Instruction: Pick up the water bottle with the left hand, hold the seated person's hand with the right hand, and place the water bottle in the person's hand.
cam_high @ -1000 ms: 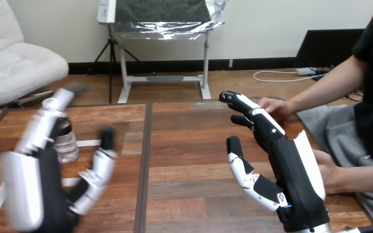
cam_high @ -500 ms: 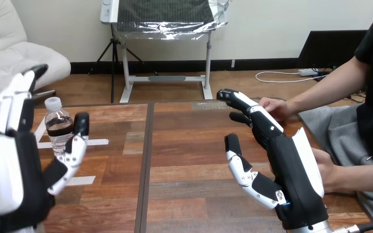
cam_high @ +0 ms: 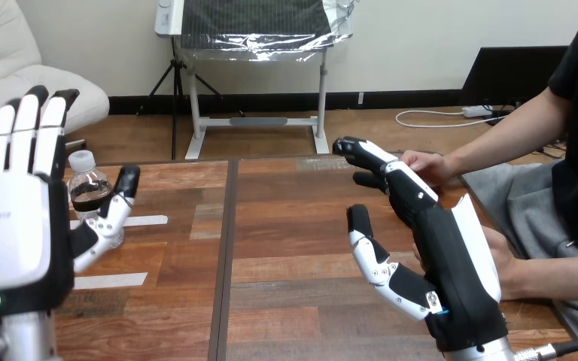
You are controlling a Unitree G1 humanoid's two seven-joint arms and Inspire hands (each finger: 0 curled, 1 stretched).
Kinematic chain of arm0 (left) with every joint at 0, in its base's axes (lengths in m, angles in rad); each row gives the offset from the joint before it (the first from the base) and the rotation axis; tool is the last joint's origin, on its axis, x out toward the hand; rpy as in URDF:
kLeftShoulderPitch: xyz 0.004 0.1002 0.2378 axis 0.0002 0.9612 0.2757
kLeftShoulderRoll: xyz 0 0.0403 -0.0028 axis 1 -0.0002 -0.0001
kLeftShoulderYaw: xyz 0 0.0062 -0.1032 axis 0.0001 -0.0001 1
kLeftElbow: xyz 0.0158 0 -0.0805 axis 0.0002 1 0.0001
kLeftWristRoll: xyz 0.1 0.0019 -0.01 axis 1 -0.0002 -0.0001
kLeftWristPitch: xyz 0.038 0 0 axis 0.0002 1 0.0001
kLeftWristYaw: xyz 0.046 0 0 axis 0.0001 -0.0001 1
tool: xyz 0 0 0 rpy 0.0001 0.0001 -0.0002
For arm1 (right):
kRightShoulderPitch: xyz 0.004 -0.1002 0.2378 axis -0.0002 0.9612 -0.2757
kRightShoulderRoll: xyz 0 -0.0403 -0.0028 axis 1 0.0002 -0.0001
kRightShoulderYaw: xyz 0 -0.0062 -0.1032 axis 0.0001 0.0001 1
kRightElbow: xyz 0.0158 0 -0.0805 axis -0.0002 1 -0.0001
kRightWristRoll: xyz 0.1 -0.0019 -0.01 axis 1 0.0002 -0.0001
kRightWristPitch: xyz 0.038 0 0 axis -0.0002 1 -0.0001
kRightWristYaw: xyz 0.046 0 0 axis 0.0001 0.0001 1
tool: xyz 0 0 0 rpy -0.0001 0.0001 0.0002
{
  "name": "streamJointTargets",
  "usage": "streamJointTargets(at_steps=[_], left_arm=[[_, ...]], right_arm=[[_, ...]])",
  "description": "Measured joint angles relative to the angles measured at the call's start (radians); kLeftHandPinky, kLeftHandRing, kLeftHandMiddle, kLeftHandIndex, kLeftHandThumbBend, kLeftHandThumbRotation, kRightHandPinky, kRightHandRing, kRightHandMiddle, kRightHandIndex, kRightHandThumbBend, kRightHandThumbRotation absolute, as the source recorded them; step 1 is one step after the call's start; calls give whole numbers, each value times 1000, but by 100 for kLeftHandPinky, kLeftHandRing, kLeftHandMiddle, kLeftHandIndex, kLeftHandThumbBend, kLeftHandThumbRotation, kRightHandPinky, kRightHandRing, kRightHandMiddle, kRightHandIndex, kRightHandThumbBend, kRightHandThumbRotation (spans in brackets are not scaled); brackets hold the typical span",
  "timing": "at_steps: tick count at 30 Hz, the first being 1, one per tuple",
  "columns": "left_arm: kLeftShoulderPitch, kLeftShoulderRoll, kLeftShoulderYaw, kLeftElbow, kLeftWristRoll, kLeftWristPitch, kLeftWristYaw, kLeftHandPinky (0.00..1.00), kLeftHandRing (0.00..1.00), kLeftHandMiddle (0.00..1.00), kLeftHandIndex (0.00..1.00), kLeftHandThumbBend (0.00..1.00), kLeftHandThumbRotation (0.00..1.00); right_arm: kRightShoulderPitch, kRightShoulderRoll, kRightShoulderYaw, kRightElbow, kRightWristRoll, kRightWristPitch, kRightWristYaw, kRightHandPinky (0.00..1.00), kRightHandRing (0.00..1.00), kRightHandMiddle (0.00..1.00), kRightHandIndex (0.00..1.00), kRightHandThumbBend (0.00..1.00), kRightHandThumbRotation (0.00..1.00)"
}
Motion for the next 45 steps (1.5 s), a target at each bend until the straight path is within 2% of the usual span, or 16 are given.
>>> streamJointTargets(at_steps=[1, 2, 7, 12, 13, 16, 24, 32, 45], left_arm=[[-8, 10, -2, 11, 6, 8, -4, 91, 91, 92, 89, 48, 100], [-51, 55, -10, 65, 17, 44, -24, 93, 92, 93, 89, 48, 100], [-77, 72, -17, 101, 12, 45, -23, 94, 93, 93, 89, 48, 100], [-128, 107, -32, 179, 7, 44, -35, 94, 94, 94, 90, 48, 100], [-191, 139, -55, 253, 3, 51, -58, 96, 95, 95, 91, 48, 100], [-208, 144, -63, 269, 3, 52, -66, 97, 96, 96, 91, 48, 100], [-284, 181, -118, 367, 4, 78, -128, 97, 96, 96, 93, 48, 100], [-347, 199, -167, 450, -2, 82, -134, 98, 95, 96, 93, 47, 100], [-448, 205, -229, 580, -20, 90, -134, 96, 95, 97, 94, 46, 100]], right_arm=[[-2, 0, 0, 0, 0, 0, 0, 81, 86, 88, 81, 5, 0], [-13, 1, 0, 1, 0, 0, 0, 80, 86, 88, 81, 5, 0], [-13, 1, 0, 2, 0, 0, -1, 79, 85, 88, 80, 5, 0], [-16, 1, 2, 4, -2, 0, -1, 79, 85, 88, 79, 5, 0], [-16, 1, -1, 7, -3, 0, -4, 79, 85, 87, 79, 6, 0], [-17, 1, -1, 10, -3, 0, -5, 79, 86, 87, 79, 6, 0], [-30, -1, -1, 30, -2, -1, -5, 79, 86, 87, 79, 5, 0], [-37, -1, -5, 39, 0, -3, -5, 79, 86, 87, 79, 5, 0], [-46, -2, -5, 44, 0, -3, -5, 79, 85, 87, 78, 6, 0]])
